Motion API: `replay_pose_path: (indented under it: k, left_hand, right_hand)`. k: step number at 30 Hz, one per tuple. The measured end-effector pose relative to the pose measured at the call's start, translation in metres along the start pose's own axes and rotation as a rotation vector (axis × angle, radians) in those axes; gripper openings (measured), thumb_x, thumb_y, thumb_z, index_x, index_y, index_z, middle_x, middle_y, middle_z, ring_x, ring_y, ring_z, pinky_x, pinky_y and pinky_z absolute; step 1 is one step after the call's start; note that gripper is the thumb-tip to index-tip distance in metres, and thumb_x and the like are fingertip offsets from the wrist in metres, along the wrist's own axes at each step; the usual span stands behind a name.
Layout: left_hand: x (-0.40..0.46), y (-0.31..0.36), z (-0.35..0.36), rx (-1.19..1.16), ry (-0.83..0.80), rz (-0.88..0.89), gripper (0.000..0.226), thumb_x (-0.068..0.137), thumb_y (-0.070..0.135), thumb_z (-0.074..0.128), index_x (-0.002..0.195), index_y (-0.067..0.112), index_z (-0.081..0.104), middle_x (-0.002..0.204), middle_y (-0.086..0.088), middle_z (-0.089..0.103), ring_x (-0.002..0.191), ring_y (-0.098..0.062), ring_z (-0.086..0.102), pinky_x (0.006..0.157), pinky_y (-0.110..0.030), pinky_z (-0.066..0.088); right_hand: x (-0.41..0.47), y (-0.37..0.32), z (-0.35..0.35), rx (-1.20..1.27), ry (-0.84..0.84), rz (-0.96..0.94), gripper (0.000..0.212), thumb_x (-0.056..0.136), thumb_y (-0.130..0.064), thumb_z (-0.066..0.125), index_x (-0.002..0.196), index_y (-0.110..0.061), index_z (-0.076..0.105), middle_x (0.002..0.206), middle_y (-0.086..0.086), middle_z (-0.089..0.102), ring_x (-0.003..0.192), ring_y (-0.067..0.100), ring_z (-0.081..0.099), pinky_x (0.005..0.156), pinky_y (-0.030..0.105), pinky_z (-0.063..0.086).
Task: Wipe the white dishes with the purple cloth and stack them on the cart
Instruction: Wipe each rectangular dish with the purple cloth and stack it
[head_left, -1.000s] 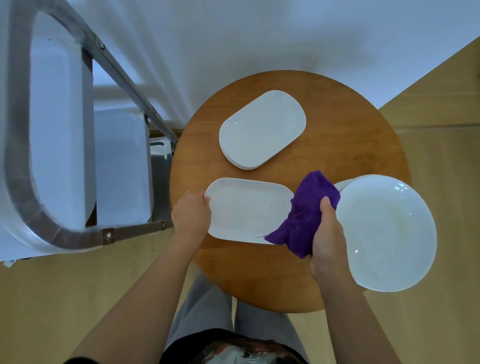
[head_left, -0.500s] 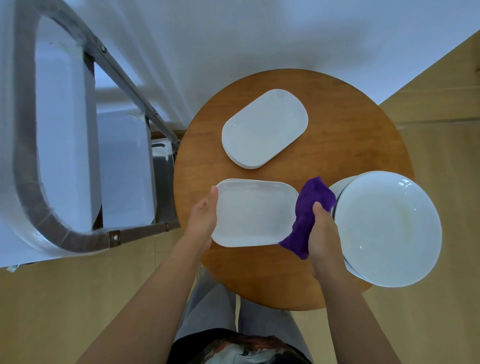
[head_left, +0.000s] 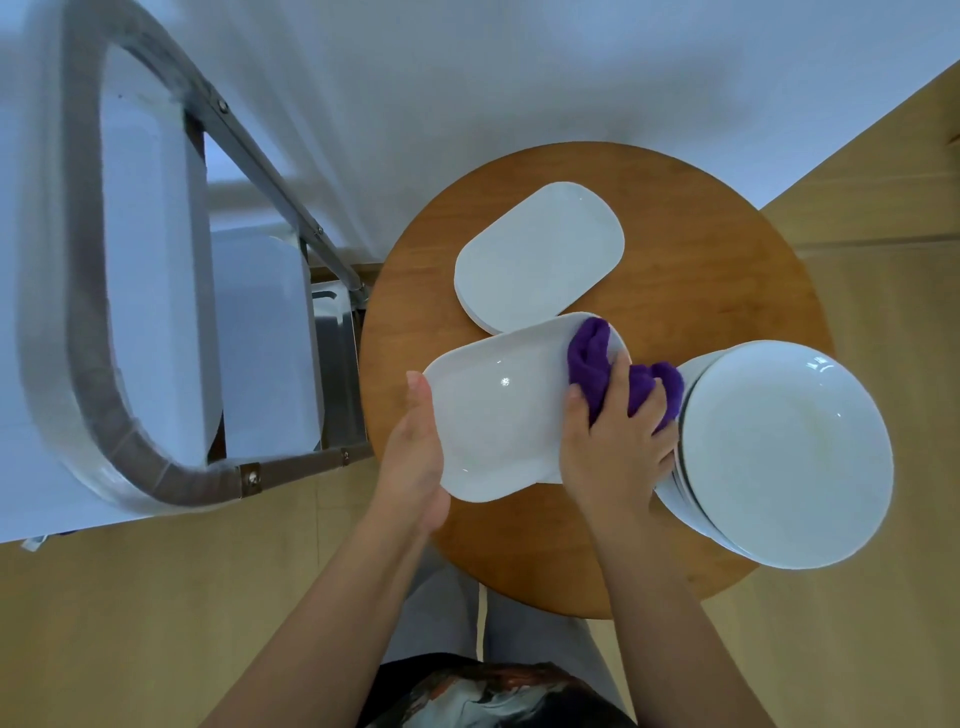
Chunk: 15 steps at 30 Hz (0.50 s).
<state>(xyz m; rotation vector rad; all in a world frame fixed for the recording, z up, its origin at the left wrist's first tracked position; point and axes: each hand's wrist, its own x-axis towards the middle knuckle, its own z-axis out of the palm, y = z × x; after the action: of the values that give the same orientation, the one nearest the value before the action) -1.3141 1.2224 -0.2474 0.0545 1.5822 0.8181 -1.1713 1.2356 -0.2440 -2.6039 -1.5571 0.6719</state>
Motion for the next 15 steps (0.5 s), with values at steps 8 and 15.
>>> replay_pose_path:
  k: [8,15]
  left_hand:
    - [-0.014,0.01,0.002,0.07,0.012,0.029,0.06,0.057,0.082,0.03,0.09,0.04,0.058,0.088,0.011,0.068,0.09,-0.017,0.065,0.077,-0.035,0.056]
    - [-0.018,0.012,0.001,0.129,0.033,0.043,0.066,0.054,0.085,0.026,0.09,0.038,0.056,0.096,0.0,0.067,0.091,-0.023,0.064,0.076,-0.04,0.057]
  right_hand:
    - [0.009,-0.038,-0.003,0.001,-0.055,0.071,0.06,0.098,-0.05,0.02,0.15,-0.026,0.003,0.159,0.006,0.002,0.143,0.036,-0.003,0.111,0.054,0.012]
    - [-0.013,-0.061,0.006,0.1,-0.126,-0.157,0.055,0.101,-0.037,0.023,0.15,-0.024,0.003,0.158,-0.001,0.011,0.145,0.024,0.006,0.11,0.05,0.022]
